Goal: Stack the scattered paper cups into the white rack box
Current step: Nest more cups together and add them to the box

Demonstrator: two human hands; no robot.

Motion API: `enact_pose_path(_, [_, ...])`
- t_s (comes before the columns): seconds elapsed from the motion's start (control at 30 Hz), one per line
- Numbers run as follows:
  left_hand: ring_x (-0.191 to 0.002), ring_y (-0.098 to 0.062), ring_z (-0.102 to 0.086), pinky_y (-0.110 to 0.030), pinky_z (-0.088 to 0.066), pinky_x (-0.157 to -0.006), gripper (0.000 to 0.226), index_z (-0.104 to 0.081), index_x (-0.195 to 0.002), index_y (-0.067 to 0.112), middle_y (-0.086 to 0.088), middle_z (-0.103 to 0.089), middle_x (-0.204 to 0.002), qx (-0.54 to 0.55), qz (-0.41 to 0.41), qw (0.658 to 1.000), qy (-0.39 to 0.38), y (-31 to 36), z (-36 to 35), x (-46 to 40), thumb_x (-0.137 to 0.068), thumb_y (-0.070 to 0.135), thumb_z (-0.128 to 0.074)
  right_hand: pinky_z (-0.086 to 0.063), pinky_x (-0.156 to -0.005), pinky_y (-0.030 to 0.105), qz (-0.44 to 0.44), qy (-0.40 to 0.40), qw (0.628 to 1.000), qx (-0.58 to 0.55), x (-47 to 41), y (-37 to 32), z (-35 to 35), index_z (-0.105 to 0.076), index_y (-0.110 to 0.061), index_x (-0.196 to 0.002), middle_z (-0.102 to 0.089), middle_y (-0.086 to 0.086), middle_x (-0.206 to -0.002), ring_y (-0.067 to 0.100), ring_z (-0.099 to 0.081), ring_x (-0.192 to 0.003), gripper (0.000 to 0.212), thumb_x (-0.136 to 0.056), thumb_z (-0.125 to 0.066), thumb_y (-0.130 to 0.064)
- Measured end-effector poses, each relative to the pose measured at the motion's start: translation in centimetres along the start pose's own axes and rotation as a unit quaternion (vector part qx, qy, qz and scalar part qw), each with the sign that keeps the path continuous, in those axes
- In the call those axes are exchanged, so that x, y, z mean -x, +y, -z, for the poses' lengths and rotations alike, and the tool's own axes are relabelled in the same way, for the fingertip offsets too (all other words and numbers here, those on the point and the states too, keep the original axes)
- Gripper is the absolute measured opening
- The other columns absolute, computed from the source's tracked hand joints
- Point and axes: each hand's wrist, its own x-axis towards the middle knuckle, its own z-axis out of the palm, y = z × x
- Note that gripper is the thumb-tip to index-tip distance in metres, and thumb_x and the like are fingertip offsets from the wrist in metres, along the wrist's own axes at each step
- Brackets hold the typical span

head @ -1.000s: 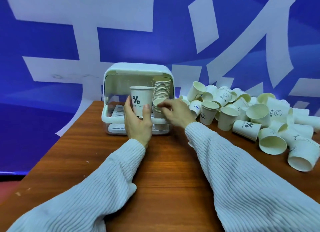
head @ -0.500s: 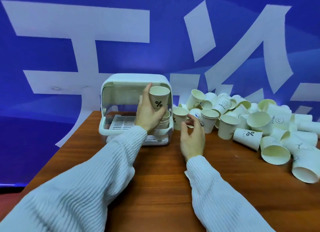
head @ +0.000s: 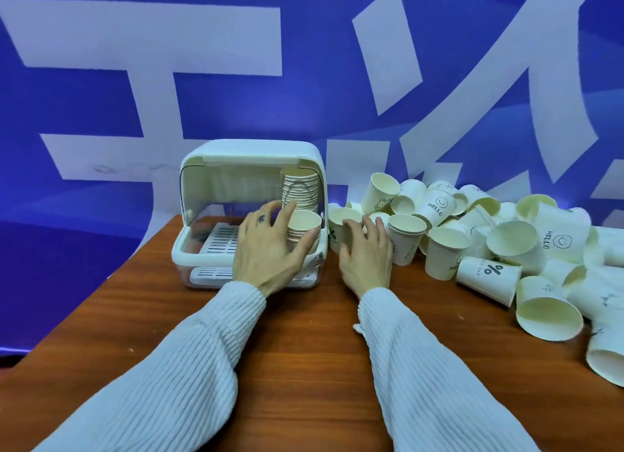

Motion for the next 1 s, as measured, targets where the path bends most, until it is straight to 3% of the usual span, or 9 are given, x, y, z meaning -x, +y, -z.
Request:
enact_pose_path(0.07, [-0.137, -0.03, -0.041, -0.053, -0.034, -0.114, 0.074, -0.041, -0.151, 0.026, -0.007, -0.044, -0.149, 0.016, -0.004, 0.999, 0.032, 0.0, 0.0, 0.0, -0.092, 0.073, -0.038, -0.036, -0.111, 0.046, -0.003, 0.074, 0.997, -0.031, -0.2, 0.0, 0.3, -0.067, -0.022, -0.118, -0.054, 0.008, -0.138, 0.033, -0.043, -0.138, 0.023, -0.095, -0.064, -0.025])
enact_pose_path(0.13, [-0.145, -0.032, -0.031, -0.056, -0.03, -0.116, 0.074, -0.042, -0.15, 0.024, -0.009, -0.041, -0.151, 0.031, -0.02, 0.996, 0.078, 0.3, 0.1, 0.3, -0.089, 0.063, -0.052, -0.044, -0.098, 0.043, -0.041, 0.136, 0.985, -0.092, 0.6, -0.1, 1.1, -0.07, -0.018, -0.105, -0.057, 0.006, -0.124, 0.03, -0.051, -0.121, 0.014, -0.093, -0.066, -0.024])
enact_pose_path(0.23, [-0.144, -0.035, -0.033, -0.053, -0.03, -0.115, 0.072, -0.053, -0.143, 0.019, -0.01, -0.046, -0.148, 0.049, -0.145, 0.98, 0.125, 2.0, -0.1, 1.1, -0.077, 0.045, -0.069, -0.047, -0.088, 0.034, -0.084, 0.219, 0.942, -0.238, 2.7, -0.4, 2.8, -0.065, -0.012, -0.098, -0.057, 0.006, -0.115, 0.03, -0.056, -0.11, 0.013, -0.094, -0.06, -0.024])
enact_pose_path(0.37, [-0.14, -0.034, -0.035, -0.047, -0.03, -0.114, 0.092, -0.041, -0.153, 0.025, -0.011, -0.038, -0.156, 0.012, -0.223, 0.973, 0.049, 5.2, -0.7, 2.1, -0.067, 0.036, -0.071, -0.046, -0.075, 0.036, -0.016, 0.185, 0.926, -0.328, 6.9, -1.3, 6.1, -0.057, -0.016, -0.091, -0.061, -0.005, -0.086, 0.013, -0.057, -0.083, 0.005, -0.093, -0.052, -0.014])
enact_pose_path(0.43, [-0.132, -0.031, -0.046, -0.043, -0.033, -0.109, 0.108, -0.028, -0.159, 0.023, -0.01, -0.049, -0.147, -0.001, -0.223, 0.975, 0.002, 6.0, -0.9, 2.5, -0.062, 0.029, -0.076, -0.046, -0.072, 0.039, 0.022, 0.167, 0.924, -0.342, 8.3, -2.0, 7.3, -0.057, -0.014, -0.092, -0.062, -0.004, -0.082, 0.017, -0.058, -0.078, 0.008, -0.096, -0.05, -0.014])
enact_pose_path(0.57, [-0.097, -0.039, -0.061, -0.044, -0.049, -0.083, 0.11, -0.028, -0.157, 0.014, -0.015, -0.062, -0.115, 0.082, -0.149, 0.985, 0.027, 6.4, 0.0, 3.1, -0.061, 0.016, -0.082, -0.046, -0.102, 0.039, 0.008, 0.252, 0.939, -0.232, 6.6, -1.1, 7.4, -0.065, -0.013, -0.12, -0.069, 0.002, -0.12, 0.024, -0.059, -0.118, 0.032, -0.105, -0.039, -0.026])
enact_pose_path(0.7, [-0.09, -0.041, -0.059, -0.044, -0.048, -0.08, 0.114, -0.021, -0.155, 0.023, -0.016, -0.062, -0.114, 0.126, -0.114, 0.985, 0.033, 6.2, 0.3, 4.4, -0.06, 0.017, -0.083, -0.023, -0.125, 0.052, -0.014, 0.18, 0.983, 0.03, 2.4, 3.0, 5.2, -0.056, -0.013, -0.147, -0.054, 0.005, -0.154, 0.033, -0.033, -0.152, 0.047, -0.106, -0.037, -0.027])
enact_pose_path(0.9, [-0.102, -0.022, -0.046, -0.034, -0.038, -0.091, 0.12, -0.022, -0.153, 0.021, -0.011, -0.064, -0.116, 0.116, -0.154, 0.981, 0.025, 6.5, -0.6, 5.2, -0.052, 0.016, -0.086, -0.022, -0.123, 0.055, -0.002, 0.152, 0.98, 0.126, 0.6, 4.2, 3.9, -0.071, -0.014, -0.124, -0.07, 0.015, -0.12, 0.037, -0.053, -0.129, 0.038, -0.101, -0.045, -0.026])
enact_pose_path(1.0, [-0.101, -0.021, -0.047, -0.039, -0.044, -0.091, 0.12, -0.022, -0.153, 0.02, -0.009, -0.064, -0.113, 0.114, -0.17, 0.978, 0.027, 6.8, -0.6, 5.6, -0.053, 0.019, -0.088, -0.026, -0.12, 0.052, -0.015, 0.137, 0.982, 0.129, 1.0, 4.1, 4.8, -0.061, -0.01, -0.138, -0.07, 0.02, -0.116, 0.04, -0.059, -0.118, 0.044, -0.099, -0.046, -0.023])
